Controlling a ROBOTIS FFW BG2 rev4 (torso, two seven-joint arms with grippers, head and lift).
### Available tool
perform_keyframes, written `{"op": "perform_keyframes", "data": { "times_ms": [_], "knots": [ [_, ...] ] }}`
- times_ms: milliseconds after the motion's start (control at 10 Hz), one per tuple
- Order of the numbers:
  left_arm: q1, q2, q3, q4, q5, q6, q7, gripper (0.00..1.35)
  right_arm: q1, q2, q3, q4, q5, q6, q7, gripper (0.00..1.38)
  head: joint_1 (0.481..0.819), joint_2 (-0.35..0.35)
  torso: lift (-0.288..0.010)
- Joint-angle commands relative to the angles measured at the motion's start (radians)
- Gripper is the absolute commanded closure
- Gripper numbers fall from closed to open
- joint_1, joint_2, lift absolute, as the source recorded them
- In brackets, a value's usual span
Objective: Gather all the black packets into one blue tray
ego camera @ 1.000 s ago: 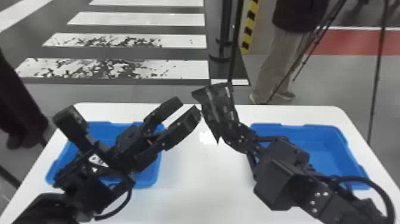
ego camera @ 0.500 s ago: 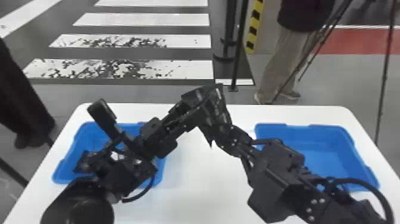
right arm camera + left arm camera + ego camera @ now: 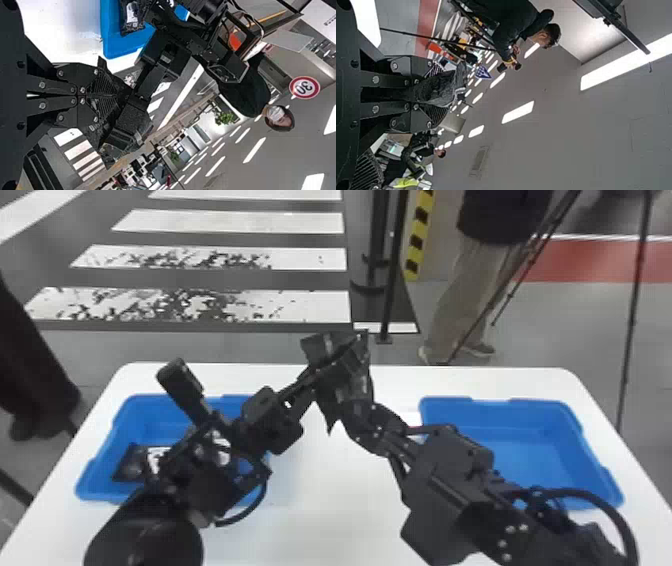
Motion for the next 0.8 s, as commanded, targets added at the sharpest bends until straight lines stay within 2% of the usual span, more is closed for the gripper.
{"op": "perform_keyframes", "data": {
  "times_ms": [0, 100, 200, 300, 400, 600, 700],
  "knots": [
    [0.010, -0.001, -0.001, 0.000, 0.021, -0.019, 0.001, 1.21, 0.000, 0.000, 0.000, 0.003, -0.015, 0.000, 0.000, 1.26, 0.695, -0.007, -0.110],
    [0.020, 0.001, 0.007, 0.000, 0.019, -0.033, 0.001, 1.21, 0.000, 0.005, -0.012, 0.020, -0.043, 0.002, -0.001, 0.90, 0.695, -0.004, -0.110],
    [0.037, 0.004, 0.025, -0.002, 0.007, -0.046, 0.000, 1.21, 0.010, 0.015, -0.064, 0.054, -0.099, 0.000, -0.003, 0.54, 0.695, -0.001, -0.110],
    [0.062, 0.010, 0.057, -0.002, -0.019, -0.058, -0.008, 1.21, 0.029, 0.029, -0.140, 0.094, -0.185, -0.022, -0.006, 0.37, 0.695, 0.002, -0.110],
    [0.081, 0.014, 0.107, -0.002, -0.073, -0.080, -0.025, 1.21, 0.044, 0.043, -0.213, 0.150, -0.296, -0.040, -0.007, 0.30, 0.695, -0.009, -0.110],
    [0.108, 0.030, 0.229, -0.002, -0.212, -0.124, -0.062, 1.21, 0.086, 0.081, -0.343, 0.305, -0.579, -0.116, -0.033, 0.30, 0.695, -0.021, -0.110],
    [0.121, 0.034, 0.293, -0.002, -0.288, -0.134, -0.072, 1.21, 0.128, 0.117, -0.409, 0.322, -0.653, -0.133, -0.064, 0.30, 0.695, -0.020, -0.110]
  ]
}}
